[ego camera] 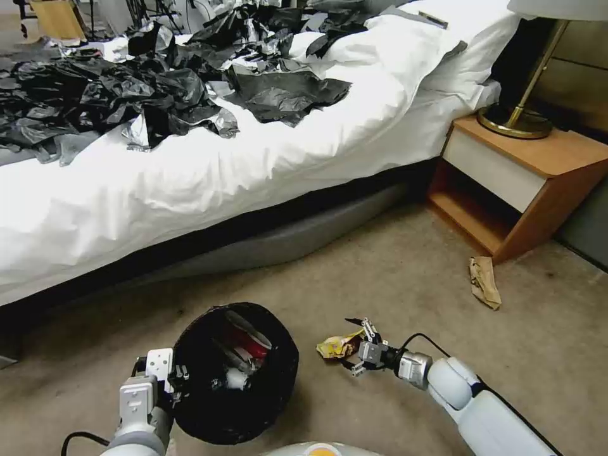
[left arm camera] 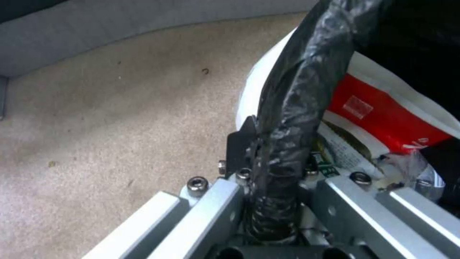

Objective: Pick up the trash bin, then pick up the garbage from the floor and place it into the trash bin.

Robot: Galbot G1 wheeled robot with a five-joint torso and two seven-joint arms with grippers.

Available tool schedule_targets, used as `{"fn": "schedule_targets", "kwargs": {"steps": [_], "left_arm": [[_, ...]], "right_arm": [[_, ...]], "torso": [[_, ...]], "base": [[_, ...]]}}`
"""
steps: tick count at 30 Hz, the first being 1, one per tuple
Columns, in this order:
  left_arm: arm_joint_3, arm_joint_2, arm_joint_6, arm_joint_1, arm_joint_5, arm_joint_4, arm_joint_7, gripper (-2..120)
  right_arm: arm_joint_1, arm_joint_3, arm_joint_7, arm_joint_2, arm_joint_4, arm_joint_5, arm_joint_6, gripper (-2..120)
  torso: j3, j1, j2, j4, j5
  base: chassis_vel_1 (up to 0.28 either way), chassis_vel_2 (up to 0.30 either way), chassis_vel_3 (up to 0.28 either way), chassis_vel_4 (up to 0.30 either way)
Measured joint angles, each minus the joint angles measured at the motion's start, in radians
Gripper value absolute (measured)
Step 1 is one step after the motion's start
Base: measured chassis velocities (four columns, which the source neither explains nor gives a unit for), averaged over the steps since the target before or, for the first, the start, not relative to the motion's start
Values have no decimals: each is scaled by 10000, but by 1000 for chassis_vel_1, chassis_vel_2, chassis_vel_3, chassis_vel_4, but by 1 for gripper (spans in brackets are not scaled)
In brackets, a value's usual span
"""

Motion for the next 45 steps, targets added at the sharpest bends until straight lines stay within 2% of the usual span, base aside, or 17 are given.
{"fn": "schedule_targets", "kwargs": {"steps": [1,4,14,16,17,19,20,22,23,25,27,30,31,37,38,41,45], "left_arm": [[10,-65,0,-14,19,0,-4,0],[12,-90,0,-45,23,25,-6,0],[13,-85,0,-147,-11,134,-12,0],[20,-88,1,-152,-13,159,-13,0],[20,-88,1,-152,-13,159,-13,0],[12,-80,1,-139,-17,164,-14,0],[12,-80,1,-139,-17,164,-14,0],[-2,-76,1,-117,-18,165,-16,0],[-2,-76,1,-117,-18,165,-16,0],[-4,-85,1,-82,-14,164,-16,0],[-4,-91,1,-77,-10,165,-17,0],[3,-125,-2,-39,19,165,-16,0],[3,-125,-2,-39,19,165,-16,0],[20,-166,-35,41,80,153,-16,0],[20,-166,-35,41,80,153,-16,0],[30,-171,-46,72,99,133,-16,0],[40,-172,-51,74,104,124,-15,0]], "right_arm": [[298,-60,-1,279,-703,-98,117,100],[470,-141,-24,565,-1367,-151,198,100],[506,-166,-49,1015,-2165,-279,394,100],[534,-107,-121,1136,-2454,-312,574,92],[534,-107,-121,1136,-2454,-312,574,92],[602,-20,-222,1236,-2756,-332,754,82],[602,-20,-222,1236,-2756,-332,754,82],[650,15,-267,1279,-2948,-287,838,72],[650,15,-267,1279,-2948,-287,838,72],[716,43,-326,1292,-3093,-221,883,60],[735,51,-337,1291,-3121,-208,887,57],[814,67,-378,1278,-3253,-152,933,43],[814,67,-378,1278,-3253,-152,933,43],[983,105,-452,1205,-3463,-10,1022,18],[983,105,-452,1205,-3463,-10,1022,18],[1032,126,-505,1170,-3505,74,1066,0],[1032,128,-533,1129,-3492,105,1075,0]], "torso": [[0,0,0,1,1],[0,0,0,0,1],[0,0,0,0,2],[0,1,0,0,3],[0,1,0,0,3],[0,0,0,0,2],[0,0,0,0,2],[0,0,0,0,3],[0,0,0,0,3],[-1,0,0,1,4],[0,0,0,2,4],[0,0,0,1,4],[0,0,0,1,4],[0,0,0,0,2],[0,0,0,0,2],[0,0,0,1,3],[0,0,0,0,3]], "base": [[0,0,0,0],[0,0,0,0],[0,0,0,0],[0,0,0,0],[0,0,0,0],[0,0,0,0],[0,0,0,0],[0,0,0,0],[0,0,0,0],[0,0,0,0],[0,0,0,0],[0,0,0,0],[0,0,0,0],[0,0,0,0],[0,0,0,0],[0,0,0,0],[0,0,0,0]]}}
